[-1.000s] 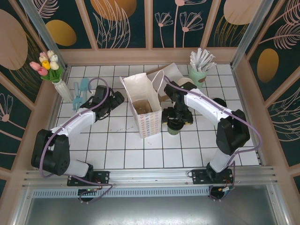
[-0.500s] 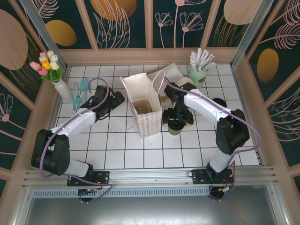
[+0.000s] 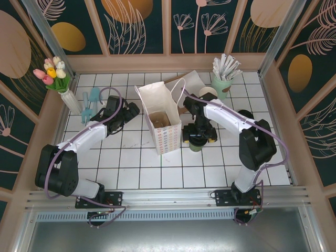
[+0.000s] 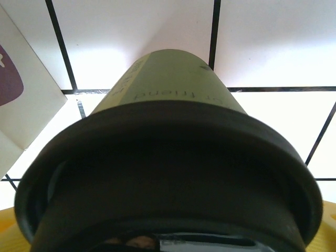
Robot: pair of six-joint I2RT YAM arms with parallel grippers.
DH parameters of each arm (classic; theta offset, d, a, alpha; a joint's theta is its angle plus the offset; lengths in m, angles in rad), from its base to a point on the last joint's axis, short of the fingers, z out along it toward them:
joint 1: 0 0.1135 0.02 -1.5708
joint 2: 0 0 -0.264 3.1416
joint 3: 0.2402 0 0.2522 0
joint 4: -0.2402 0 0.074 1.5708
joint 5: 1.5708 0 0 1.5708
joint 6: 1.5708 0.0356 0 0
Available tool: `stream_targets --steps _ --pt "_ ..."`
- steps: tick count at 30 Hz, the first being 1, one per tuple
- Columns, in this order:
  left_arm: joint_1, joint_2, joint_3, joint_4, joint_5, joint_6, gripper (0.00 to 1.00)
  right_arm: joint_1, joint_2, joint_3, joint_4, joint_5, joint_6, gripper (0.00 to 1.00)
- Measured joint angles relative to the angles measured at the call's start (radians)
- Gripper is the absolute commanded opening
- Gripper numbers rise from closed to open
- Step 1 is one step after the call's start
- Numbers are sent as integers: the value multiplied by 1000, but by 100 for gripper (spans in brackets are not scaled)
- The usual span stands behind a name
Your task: Pack the takeout coffee
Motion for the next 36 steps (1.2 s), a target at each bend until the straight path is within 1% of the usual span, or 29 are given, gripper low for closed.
stream_targets --steps 11,28,34,36 --pt "0 12 0 0 0 0 98 -11 6 65 -15 4 -3 99" --pt "0 16 0 0 0 0 99 -13 16 65 -34 8 -21 98" --pt "0 16 0 0 0 0 99 -13 16 50 -34 6 -22 99" --pt "0 16 0 0 0 0 99 -13 16 49 -34 3 -22 97"
